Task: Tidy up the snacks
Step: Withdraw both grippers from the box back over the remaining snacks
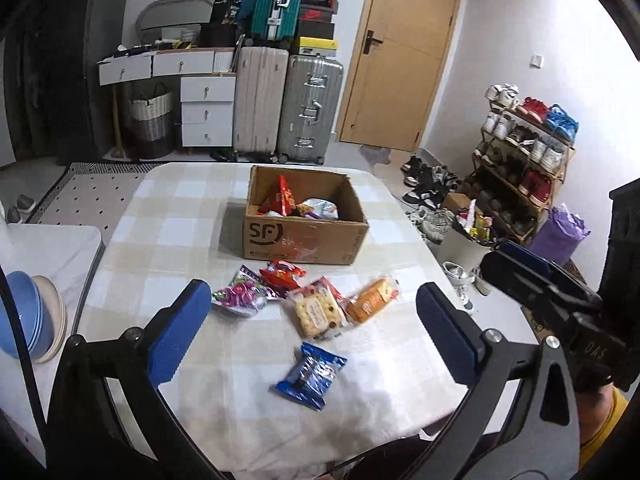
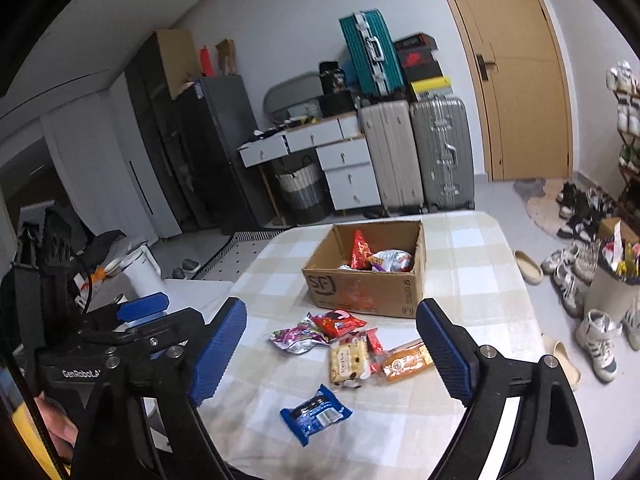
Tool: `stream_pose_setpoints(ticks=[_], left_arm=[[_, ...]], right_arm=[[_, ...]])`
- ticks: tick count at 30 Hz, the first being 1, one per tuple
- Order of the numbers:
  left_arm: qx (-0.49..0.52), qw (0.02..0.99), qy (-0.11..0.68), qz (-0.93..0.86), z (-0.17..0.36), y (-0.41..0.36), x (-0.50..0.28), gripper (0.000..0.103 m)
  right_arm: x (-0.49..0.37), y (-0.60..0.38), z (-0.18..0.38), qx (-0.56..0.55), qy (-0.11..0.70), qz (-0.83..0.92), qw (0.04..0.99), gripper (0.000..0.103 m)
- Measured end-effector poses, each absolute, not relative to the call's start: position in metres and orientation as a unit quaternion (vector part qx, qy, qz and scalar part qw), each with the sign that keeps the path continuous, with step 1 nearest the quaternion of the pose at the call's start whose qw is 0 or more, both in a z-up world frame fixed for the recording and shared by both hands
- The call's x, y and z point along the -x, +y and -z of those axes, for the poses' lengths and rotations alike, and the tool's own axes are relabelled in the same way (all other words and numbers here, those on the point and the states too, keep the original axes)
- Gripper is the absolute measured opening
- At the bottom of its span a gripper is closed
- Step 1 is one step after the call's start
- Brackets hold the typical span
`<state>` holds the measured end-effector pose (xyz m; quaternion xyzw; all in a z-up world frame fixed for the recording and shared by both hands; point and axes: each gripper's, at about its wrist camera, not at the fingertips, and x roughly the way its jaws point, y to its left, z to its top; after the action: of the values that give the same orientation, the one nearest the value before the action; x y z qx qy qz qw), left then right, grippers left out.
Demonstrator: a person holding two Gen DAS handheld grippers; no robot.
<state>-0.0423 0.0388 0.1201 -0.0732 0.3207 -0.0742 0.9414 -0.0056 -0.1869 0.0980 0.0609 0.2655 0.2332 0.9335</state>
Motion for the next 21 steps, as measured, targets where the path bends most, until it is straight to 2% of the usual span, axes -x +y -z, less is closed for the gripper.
stream_pose_setpoints(ticks=[8, 21], left_arm=[[0.061, 0.949, 0.302, 0.064, -0.11, 0.037, 0.086, 0.102], [0.027, 0.936, 0.347, 0.054, -0.01, 0.04, 0.058, 0.102]], right_arm=[[0.046, -0.19, -0.08, -0.059, 0.223, -0.251, 0.94, 0.101], [0.019, -0.194, -0.003, -0.058, 0.261, -0.263, 0.927, 0.101]])
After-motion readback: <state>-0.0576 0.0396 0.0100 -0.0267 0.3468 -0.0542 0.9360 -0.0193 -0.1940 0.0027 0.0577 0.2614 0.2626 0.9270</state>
